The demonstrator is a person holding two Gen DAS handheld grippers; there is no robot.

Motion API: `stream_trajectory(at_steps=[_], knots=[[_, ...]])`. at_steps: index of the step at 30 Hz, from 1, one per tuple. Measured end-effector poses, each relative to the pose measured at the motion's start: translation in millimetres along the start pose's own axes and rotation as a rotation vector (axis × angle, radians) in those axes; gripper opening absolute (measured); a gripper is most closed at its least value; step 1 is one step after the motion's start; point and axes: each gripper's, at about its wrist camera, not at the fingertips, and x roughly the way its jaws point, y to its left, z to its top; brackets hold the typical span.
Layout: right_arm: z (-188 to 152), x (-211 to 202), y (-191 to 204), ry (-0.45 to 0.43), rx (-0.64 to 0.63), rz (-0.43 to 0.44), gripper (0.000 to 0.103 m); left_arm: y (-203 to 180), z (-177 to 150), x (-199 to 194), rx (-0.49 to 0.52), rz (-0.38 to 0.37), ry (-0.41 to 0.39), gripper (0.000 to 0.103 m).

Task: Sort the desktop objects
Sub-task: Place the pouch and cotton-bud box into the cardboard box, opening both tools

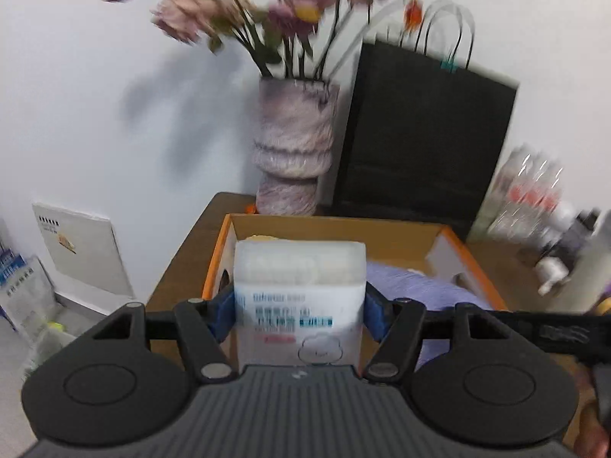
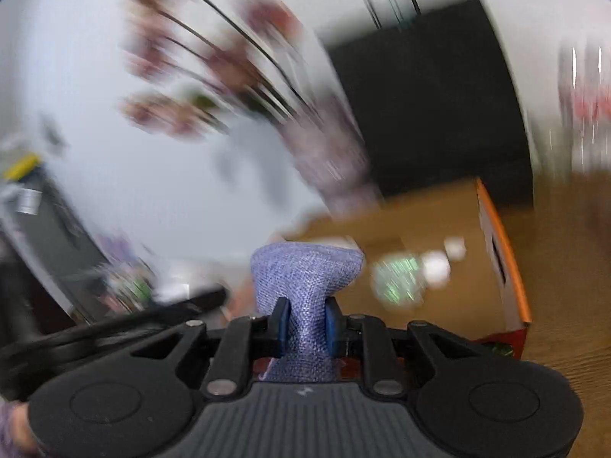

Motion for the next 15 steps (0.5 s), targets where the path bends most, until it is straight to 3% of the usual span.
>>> stream_trajectory(at_steps=[3,5,9,12,14,15], knots=[[28.2,69.4,-17.7,0.169,0.025,-0.087,0.017,-4.4,10.4,41.7,0.006,0.005,0.079,0.066],[36.2,104.3,-21.3,0.218,-0.005,-0.149,0.017,-6.2,11.9,68.3,0.009,-0.007,0.125,0.065],[35.1,142.2,-24.8,0.213,-0.124,-0.314,0.016,-4.7,5.9,108.3,0.006,-0.003,0.187,0.066],[27.9,151.2,-36.6,0.201,-0.124,-0.352,0.017,-5.4,-3.6,124.6,0.003,-0.004,0.230,0.066],[24.6,152.7,-45.3,0.223,-0.096,-0.333,0.020,-4.8,-8.2,132.5,-0.007,0.002,0.249,0.066],[24.3,154.6,-50.9,0.240,-0.067,-0.316,0.027,-3.5,-9.2,134.7,-0.018,0.007,0.259,0.067]])
